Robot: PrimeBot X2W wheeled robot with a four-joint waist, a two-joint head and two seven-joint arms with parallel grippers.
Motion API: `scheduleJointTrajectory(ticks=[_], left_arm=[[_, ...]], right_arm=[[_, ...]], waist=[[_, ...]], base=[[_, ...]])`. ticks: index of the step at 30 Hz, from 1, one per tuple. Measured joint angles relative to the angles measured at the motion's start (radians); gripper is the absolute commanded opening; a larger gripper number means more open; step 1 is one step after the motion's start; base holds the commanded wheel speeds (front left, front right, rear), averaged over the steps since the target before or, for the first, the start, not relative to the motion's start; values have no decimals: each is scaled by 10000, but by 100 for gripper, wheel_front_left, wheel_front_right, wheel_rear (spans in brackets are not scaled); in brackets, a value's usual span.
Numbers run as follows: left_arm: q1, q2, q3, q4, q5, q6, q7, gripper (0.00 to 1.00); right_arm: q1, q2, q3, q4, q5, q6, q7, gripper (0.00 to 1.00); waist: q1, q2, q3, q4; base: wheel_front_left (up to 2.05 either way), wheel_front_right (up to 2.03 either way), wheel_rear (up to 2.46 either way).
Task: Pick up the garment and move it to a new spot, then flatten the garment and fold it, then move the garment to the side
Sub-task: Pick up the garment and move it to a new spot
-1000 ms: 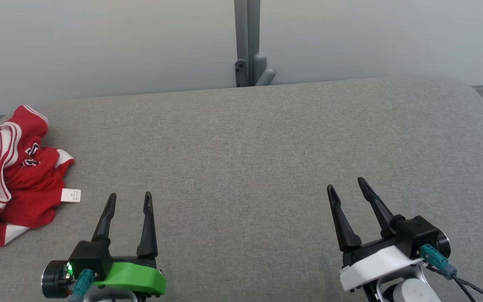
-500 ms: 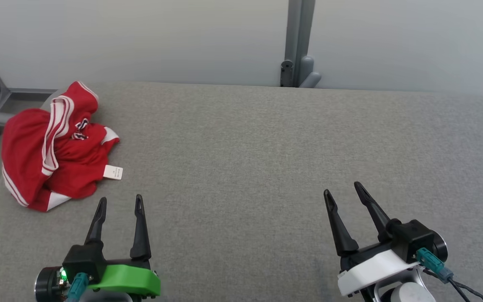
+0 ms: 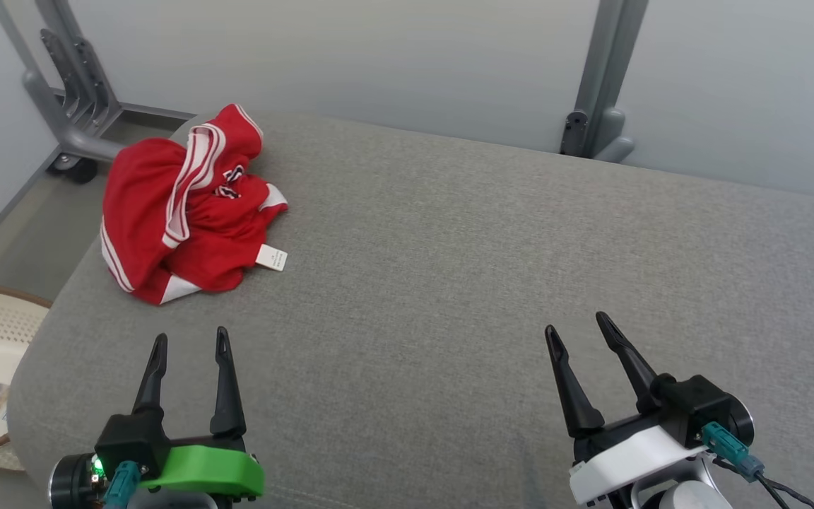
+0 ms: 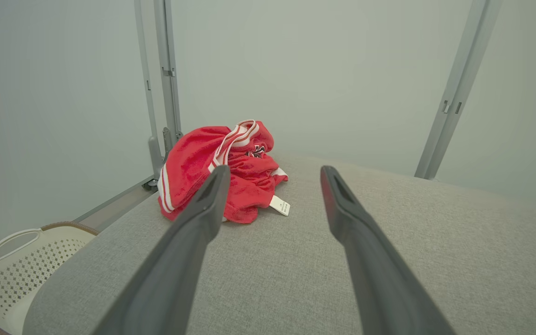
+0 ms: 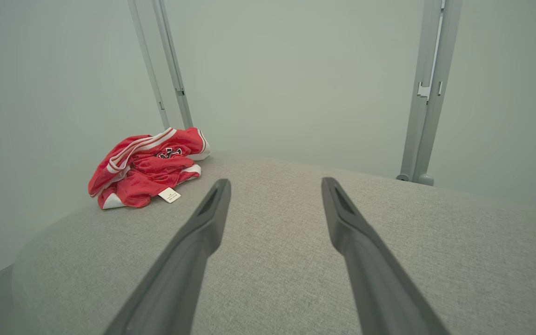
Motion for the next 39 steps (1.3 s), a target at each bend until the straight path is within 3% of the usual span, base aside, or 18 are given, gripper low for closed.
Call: scheduleJointTrajectory(ticks=[19,39], left_arm=[[27,2,29,-56,-10,44,0,100],[-371,2,372,-13,-732,130,0,100]], right_arm=[[78,2,-10,31,27,0,0,100],[-62,4,-180,192,-445,0,0,100]], waist=[[1,0,49,1586],[1,0,512,1445]], base=[[0,0,0],[0,0,0]])
